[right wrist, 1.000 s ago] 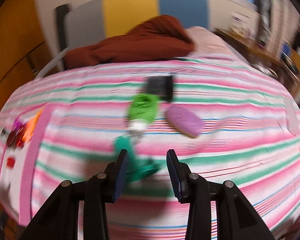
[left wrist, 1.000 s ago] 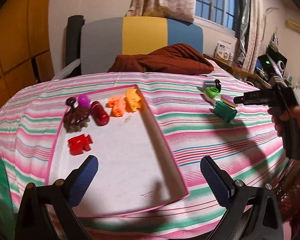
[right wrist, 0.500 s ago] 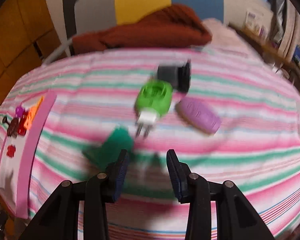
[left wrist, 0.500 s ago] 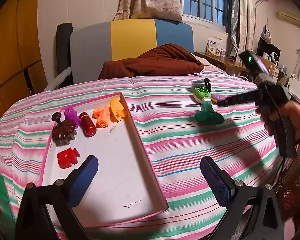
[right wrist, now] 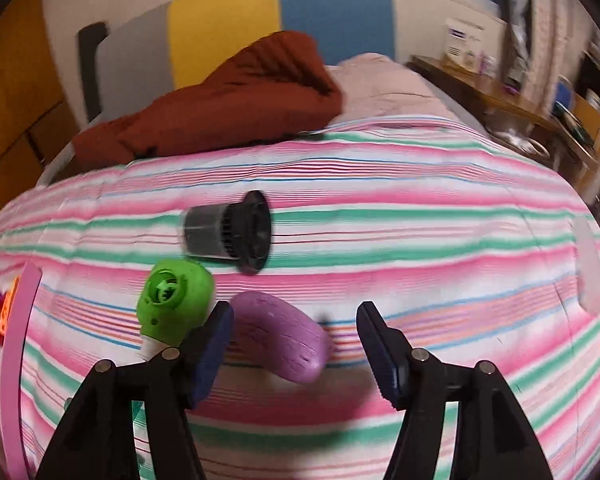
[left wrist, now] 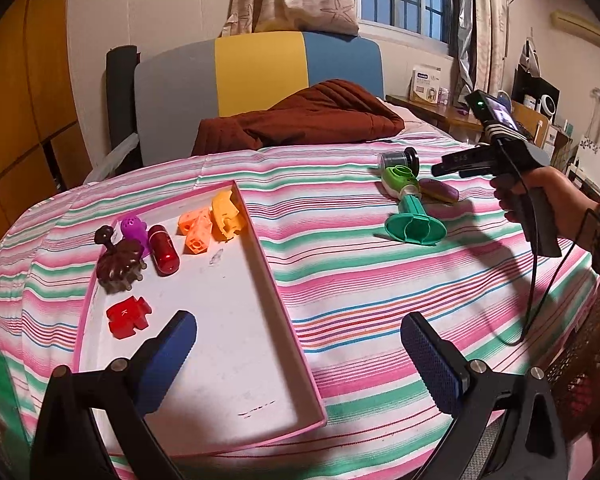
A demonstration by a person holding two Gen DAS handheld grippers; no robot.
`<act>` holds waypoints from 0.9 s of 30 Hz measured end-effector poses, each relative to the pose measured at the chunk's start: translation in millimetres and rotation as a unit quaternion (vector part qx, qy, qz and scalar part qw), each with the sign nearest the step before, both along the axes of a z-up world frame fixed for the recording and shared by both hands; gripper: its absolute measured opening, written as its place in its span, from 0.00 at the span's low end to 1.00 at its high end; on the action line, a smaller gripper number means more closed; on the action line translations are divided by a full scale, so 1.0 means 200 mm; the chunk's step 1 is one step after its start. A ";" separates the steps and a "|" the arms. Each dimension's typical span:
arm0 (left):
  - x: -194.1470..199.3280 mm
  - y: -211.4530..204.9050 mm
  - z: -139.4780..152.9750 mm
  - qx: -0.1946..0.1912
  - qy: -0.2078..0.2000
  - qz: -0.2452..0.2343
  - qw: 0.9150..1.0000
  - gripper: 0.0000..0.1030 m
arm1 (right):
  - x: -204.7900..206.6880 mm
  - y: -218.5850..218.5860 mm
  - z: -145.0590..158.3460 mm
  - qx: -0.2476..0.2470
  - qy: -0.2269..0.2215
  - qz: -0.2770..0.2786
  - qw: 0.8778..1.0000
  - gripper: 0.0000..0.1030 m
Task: Organize rigid objects
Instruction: 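Move the right tool over the purple oval soap beside the tray, then grasp the purple oval soap with the right tool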
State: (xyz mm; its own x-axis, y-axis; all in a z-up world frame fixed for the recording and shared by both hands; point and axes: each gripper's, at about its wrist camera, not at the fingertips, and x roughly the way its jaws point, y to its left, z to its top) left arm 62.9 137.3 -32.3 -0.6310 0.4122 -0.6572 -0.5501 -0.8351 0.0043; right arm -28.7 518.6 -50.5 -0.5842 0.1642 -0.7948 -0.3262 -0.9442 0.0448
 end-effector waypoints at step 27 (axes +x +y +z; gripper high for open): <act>-0.06 0.39 0.05 -0.017 0.010 -0.054 0.998 1.00 | 0.02 -0.04 -0.10 0.002 -0.091 -0.022 0.996 0.45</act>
State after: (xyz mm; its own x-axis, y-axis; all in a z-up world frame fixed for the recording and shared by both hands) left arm 49.9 215.9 -22.7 -0.5968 0.4562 -0.6600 -0.6360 -0.7705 0.0425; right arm -24.9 509.7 -69.5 -0.4220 0.1895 -0.8866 -0.3701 -0.9287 -0.0223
